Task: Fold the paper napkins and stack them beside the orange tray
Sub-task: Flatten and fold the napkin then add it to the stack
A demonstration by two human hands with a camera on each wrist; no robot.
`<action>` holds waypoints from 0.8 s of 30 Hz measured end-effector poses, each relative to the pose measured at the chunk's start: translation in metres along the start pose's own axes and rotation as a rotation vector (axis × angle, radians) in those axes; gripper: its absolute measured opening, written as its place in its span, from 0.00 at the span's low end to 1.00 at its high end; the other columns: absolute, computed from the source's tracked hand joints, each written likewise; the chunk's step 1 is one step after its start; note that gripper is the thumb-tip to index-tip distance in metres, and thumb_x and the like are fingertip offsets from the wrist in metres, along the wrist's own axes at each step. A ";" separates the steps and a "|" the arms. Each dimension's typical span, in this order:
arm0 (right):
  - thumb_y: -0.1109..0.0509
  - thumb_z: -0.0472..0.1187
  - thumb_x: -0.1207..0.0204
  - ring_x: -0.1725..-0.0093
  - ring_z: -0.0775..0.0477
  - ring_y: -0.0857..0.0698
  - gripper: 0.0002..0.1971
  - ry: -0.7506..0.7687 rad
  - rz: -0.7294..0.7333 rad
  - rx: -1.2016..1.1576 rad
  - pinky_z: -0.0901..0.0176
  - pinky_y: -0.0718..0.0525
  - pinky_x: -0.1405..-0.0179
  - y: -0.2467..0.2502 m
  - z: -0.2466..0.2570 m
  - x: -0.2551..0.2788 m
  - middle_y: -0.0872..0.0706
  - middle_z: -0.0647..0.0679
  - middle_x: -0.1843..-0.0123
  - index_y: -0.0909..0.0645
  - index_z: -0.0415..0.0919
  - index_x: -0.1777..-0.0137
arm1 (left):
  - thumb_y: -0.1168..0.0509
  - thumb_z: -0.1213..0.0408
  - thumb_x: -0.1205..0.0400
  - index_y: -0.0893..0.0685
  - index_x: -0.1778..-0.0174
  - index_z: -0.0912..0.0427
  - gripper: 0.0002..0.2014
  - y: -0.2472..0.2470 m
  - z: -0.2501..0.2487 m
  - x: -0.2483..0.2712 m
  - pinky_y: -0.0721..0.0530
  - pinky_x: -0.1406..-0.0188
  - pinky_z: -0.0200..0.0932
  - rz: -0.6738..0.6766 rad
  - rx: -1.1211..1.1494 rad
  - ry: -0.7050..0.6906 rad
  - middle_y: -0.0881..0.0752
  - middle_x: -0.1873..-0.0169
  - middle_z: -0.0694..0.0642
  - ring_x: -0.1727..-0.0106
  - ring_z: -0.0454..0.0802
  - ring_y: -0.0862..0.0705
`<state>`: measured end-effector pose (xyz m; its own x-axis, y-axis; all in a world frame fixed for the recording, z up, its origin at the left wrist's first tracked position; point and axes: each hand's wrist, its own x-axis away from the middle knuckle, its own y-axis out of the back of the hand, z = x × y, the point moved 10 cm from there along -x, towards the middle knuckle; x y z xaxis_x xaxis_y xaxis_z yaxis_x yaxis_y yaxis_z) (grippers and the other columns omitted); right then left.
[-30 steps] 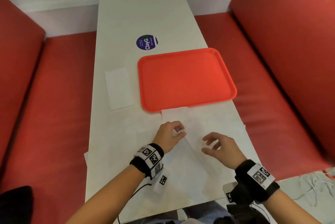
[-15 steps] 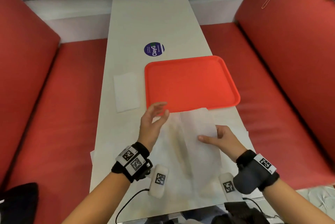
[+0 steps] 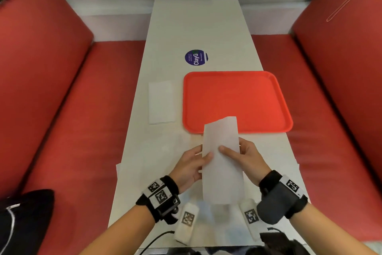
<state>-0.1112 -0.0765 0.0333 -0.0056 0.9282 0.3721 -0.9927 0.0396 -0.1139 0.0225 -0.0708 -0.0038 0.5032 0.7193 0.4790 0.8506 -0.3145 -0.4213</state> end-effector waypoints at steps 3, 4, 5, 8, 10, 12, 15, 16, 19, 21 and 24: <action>0.24 0.35 0.26 0.47 0.36 0.10 0.13 0.023 -0.045 0.062 0.44 0.10 0.48 0.005 0.002 -0.003 0.08 0.41 0.48 0.16 0.37 0.42 | 0.30 0.65 0.18 0.19 0.30 0.60 0.19 0.009 -0.004 -0.003 0.14 0.40 0.59 -0.040 -0.037 -0.030 0.13 0.39 0.66 0.37 0.65 0.14; 0.24 0.34 0.26 0.48 0.36 0.09 0.14 0.025 -0.047 0.073 0.45 0.10 0.49 0.005 0.002 -0.003 0.08 0.41 0.48 0.16 0.37 0.41 | 0.30 0.67 0.19 0.19 0.31 0.61 0.19 0.012 -0.004 -0.004 0.14 0.42 0.57 -0.056 -0.047 -0.036 0.12 0.40 0.66 0.38 0.64 0.13; 0.24 0.33 0.27 0.49 0.37 0.09 0.15 0.021 -0.046 0.079 0.45 0.10 0.51 0.005 0.003 -0.004 0.07 0.41 0.49 0.17 0.38 0.40 | 0.30 0.69 0.20 0.19 0.31 0.61 0.19 0.016 -0.004 -0.006 0.13 0.43 0.56 -0.073 -0.050 -0.042 0.12 0.41 0.66 0.39 0.64 0.13; 0.24 0.30 0.27 0.56 0.38 0.09 0.18 -0.005 -0.081 0.077 0.45 0.11 0.56 0.012 0.002 -0.008 0.07 0.38 0.53 0.19 0.39 0.37 | 0.30 0.74 0.21 0.19 0.32 0.62 0.20 0.032 -0.011 -0.010 0.12 0.47 0.54 -0.141 -0.063 -0.079 0.11 0.43 0.66 0.41 0.63 0.12; 0.26 0.28 0.26 0.60 0.38 0.09 0.19 0.005 -0.109 0.079 0.49 0.10 0.61 0.021 0.004 -0.009 0.08 0.36 0.54 0.20 0.39 0.36 | 0.31 0.77 0.21 0.19 0.32 0.63 0.21 0.049 -0.026 -0.012 0.11 0.48 0.54 -0.206 -0.084 -0.114 0.11 0.43 0.65 0.42 0.61 0.11; 0.28 0.28 0.24 0.60 0.34 0.08 0.18 0.021 -0.131 0.078 0.52 0.10 0.65 0.030 0.007 -0.008 0.08 0.36 0.53 0.22 0.40 0.36 | 0.31 0.78 0.21 0.19 0.33 0.62 0.20 0.079 -0.053 -0.017 0.11 0.46 0.55 -0.300 -0.121 -0.156 0.11 0.43 0.64 0.42 0.61 0.12; 0.28 0.30 0.23 0.61 0.31 0.09 0.17 0.017 -0.176 0.097 0.52 0.12 0.69 0.046 0.008 -0.006 0.08 0.38 0.54 0.22 0.42 0.36 | 0.30 0.78 0.22 0.19 0.33 0.63 0.21 0.131 -0.099 -0.035 0.13 0.43 0.59 -0.449 -0.172 -0.224 0.11 0.42 0.64 0.42 0.61 0.12; 0.28 0.30 0.23 0.62 0.31 0.09 0.17 0.013 -0.192 0.103 0.52 0.13 0.70 0.051 0.007 -0.005 0.08 0.38 0.55 0.23 0.42 0.36 | 0.30 0.79 0.22 0.19 0.33 0.64 0.21 0.147 -0.112 -0.042 0.12 0.45 0.57 -0.486 -0.170 -0.239 0.11 0.43 0.63 0.45 0.59 0.11; 0.28 0.30 0.23 0.64 0.32 0.10 0.16 0.006 -0.232 0.121 0.53 0.15 0.72 0.064 0.005 -0.006 0.08 0.38 0.56 0.22 0.42 0.37 | 0.32 0.80 0.21 0.17 0.37 0.65 0.17 0.190 -0.147 -0.064 0.10 0.59 0.46 -0.602 -0.172 -0.225 0.11 0.51 0.57 0.56 0.53 0.11; 0.28 0.29 0.23 0.66 0.34 0.11 0.16 0.000 -0.254 0.120 0.53 0.16 0.72 0.070 0.003 -0.007 0.08 0.38 0.56 0.21 0.42 0.38 | 0.31 0.80 0.22 0.16 0.38 0.68 0.16 0.218 -0.166 -0.080 0.11 0.50 0.51 -0.675 -0.245 -0.213 0.12 0.50 0.61 0.52 0.57 0.13; 0.29 0.29 0.23 0.67 0.35 0.11 0.15 -0.016 -0.282 0.126 0.50 0.17 0.71 0.078 -0.001 -0.010 0.08 0.38 0.57 0.21 0.42 0.39 | 0.29 0.79 0.23 0.15 0.38 0.72 0.16 0.248 -0.179 -0.108 0.14 0.44 0.53 -0.756 -0.420 -0.168 0.13 0.43 0.67 0.47 0.60 0.13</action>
<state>-0.1885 -0.0824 0.0201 0.2714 0.8812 0.3872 -0.9625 0.2477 0.1109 0.2061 -0.3374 -0.0217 -0.2178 0.8982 0.3819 0.9494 0.1042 0.2963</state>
